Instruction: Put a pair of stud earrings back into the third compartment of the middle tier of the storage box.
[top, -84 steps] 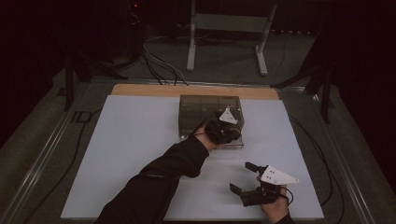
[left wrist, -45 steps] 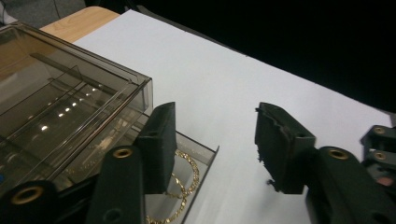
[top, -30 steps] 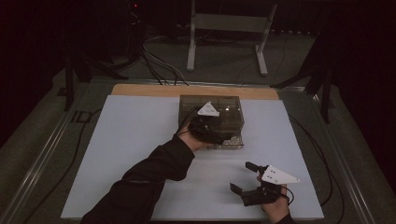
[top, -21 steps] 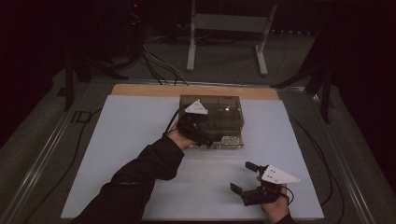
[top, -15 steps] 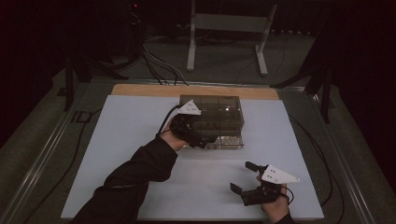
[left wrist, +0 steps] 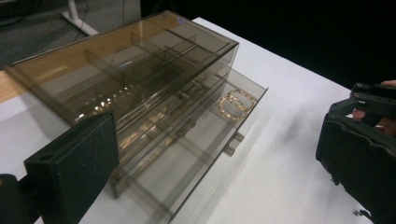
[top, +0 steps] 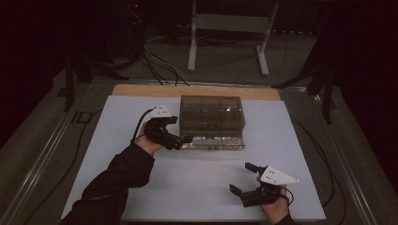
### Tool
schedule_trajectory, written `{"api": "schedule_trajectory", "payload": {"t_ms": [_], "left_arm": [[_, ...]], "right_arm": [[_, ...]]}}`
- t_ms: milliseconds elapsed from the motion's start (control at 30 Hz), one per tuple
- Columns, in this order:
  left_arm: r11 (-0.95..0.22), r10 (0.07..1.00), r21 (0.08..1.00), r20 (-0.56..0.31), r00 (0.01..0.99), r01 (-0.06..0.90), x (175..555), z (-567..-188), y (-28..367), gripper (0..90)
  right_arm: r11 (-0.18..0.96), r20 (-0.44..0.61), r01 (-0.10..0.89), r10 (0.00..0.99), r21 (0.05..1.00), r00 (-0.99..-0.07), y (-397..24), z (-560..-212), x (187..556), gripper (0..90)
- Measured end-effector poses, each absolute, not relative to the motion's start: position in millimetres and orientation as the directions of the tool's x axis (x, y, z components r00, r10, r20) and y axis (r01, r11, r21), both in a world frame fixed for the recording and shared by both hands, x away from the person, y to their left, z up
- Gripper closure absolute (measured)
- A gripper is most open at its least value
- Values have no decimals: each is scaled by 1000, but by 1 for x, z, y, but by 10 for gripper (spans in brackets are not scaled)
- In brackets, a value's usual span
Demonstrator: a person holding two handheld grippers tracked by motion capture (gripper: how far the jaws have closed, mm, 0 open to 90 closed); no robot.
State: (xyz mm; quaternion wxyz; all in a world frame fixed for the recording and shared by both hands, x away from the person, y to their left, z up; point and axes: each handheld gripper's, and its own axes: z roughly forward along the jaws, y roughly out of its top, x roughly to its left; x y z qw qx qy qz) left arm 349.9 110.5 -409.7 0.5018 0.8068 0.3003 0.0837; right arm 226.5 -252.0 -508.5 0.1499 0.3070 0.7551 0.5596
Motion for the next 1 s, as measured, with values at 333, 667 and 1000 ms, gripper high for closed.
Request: {"api": "schedule_trajectory", "payload": {"t_ms": [333, 667, 1000], "left_arm": [[-291, 592, 873, -157, 791, 391, 339, -421, 134, 5], [-282, 610, 871, -161, 776, 402, 323, -446, 160, 5], [-285, 623, 859, -170, 763, 425, 305, -476, 175, 5]], "right_arm": [[183, 115, 291, 631, 939, -767, -252, -508, 226, 0], [186, 118, 297, 629, 937, -768, -250, -509, 226, 0], [187, 120, 301, 630, 935, -767, -250, -510, 227, 0]]}}
